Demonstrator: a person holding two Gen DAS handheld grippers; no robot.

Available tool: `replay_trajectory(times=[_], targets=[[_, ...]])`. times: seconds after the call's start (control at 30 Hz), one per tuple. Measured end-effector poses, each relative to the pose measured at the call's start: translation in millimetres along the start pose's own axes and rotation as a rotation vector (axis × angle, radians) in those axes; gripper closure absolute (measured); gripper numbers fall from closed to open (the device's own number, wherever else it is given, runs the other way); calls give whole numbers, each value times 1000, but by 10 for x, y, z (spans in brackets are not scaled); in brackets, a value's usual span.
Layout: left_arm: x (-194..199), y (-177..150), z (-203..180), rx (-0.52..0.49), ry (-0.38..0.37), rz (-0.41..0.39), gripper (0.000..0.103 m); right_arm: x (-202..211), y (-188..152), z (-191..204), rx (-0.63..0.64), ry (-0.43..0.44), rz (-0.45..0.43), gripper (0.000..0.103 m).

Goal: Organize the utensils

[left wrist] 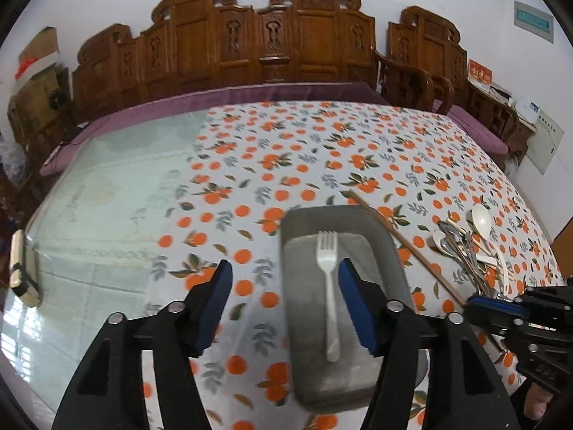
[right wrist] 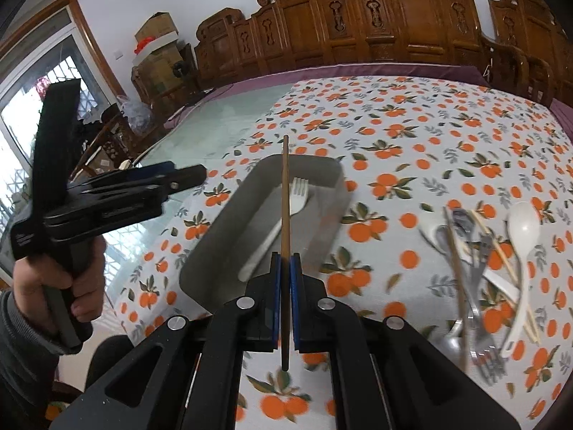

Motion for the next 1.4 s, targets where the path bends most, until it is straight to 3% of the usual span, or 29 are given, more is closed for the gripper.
replay_trajectory(times=[0.13, 0.53, 0.77, 1.07, 1.4], targets=[[140, 23, 210, 20, 8, -23, 31, -220, 17, 111, -13, -2, 31, 97], [346, 9, 434, 24, 20, -48, 30, -757, 30, 217, -6, -64, 114, 96], [356, 2, 435, 23, 20, -48, 30, -749, 5, 234, -26, 21, 102, 93], [436, -107, 209, 21, -2, -45, 30, -217, -16, 126, 48, 40, 31, 93], [465, -203, -500, -28, -66, -46, 23, 605, -319, -637, 118, -114, 8, 93]])
Point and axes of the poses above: each gripper's, at about its wrist camera, not at the fingertips, and x roughly against the way its jaws point, z to its left, y to its top, the point moved 6 cm from there along -x, roughly the way its jaws point, and after that the axes turned 3 degrees about y, right-handed, at the moved point
